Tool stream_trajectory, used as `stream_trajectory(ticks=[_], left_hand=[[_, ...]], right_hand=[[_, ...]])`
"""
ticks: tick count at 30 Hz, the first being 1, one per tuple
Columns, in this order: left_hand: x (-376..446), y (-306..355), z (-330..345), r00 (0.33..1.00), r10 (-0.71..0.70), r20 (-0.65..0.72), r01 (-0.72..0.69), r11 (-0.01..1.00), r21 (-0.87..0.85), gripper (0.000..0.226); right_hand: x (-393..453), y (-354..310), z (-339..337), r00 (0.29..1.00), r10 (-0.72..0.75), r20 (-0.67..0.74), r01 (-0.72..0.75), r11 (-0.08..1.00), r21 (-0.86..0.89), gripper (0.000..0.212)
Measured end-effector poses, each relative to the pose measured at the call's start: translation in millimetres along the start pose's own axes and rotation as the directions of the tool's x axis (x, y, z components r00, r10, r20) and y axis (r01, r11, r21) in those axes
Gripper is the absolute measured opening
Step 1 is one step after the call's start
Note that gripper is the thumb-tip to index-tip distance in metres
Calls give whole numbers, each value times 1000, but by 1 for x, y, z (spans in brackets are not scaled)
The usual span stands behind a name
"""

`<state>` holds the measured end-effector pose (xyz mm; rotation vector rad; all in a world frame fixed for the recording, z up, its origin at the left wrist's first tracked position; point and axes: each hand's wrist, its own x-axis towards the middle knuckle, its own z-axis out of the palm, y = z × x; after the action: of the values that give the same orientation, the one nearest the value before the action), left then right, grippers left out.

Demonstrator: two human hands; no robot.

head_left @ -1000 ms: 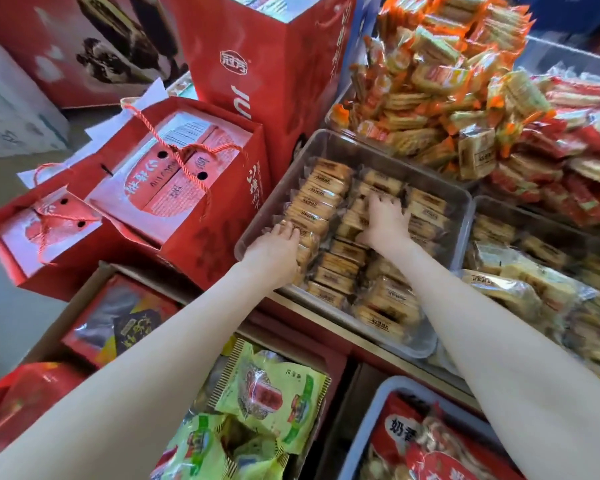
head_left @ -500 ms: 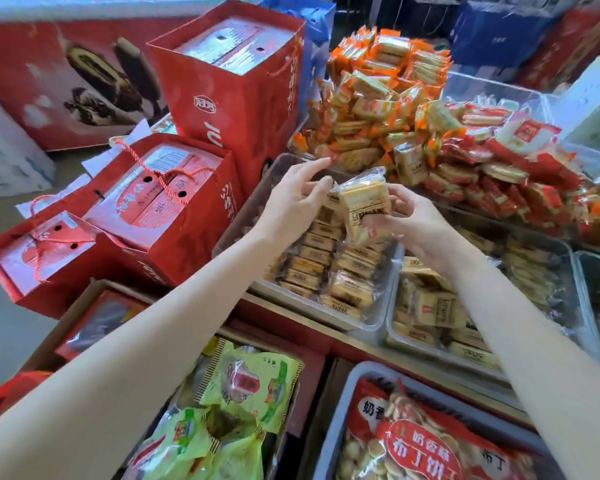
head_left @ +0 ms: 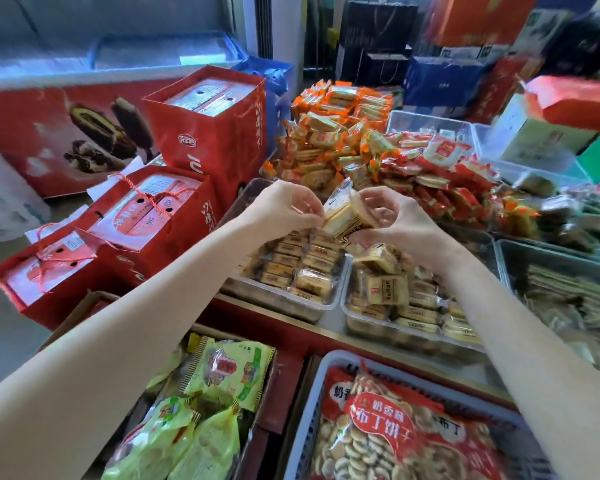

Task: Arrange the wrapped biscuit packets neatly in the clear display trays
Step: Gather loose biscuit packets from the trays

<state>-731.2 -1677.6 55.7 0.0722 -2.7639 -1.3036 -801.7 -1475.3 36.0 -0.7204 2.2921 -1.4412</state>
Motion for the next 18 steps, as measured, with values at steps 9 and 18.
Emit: stream_trajectory(ticks=[9, 18], left_hand=[[-25, 17, 5, 994, -104, -33, 101, 992, -75, 9], [-38, 54, 18, 996, -51, -68, 32, 967, -253, 10]], right_hand=[[-27, -11, -6, 1000, 20, -10, -21, 996, -83, 54], [-46, -15, -11, 998, -63, -10, 60, 983, -175, 55]])
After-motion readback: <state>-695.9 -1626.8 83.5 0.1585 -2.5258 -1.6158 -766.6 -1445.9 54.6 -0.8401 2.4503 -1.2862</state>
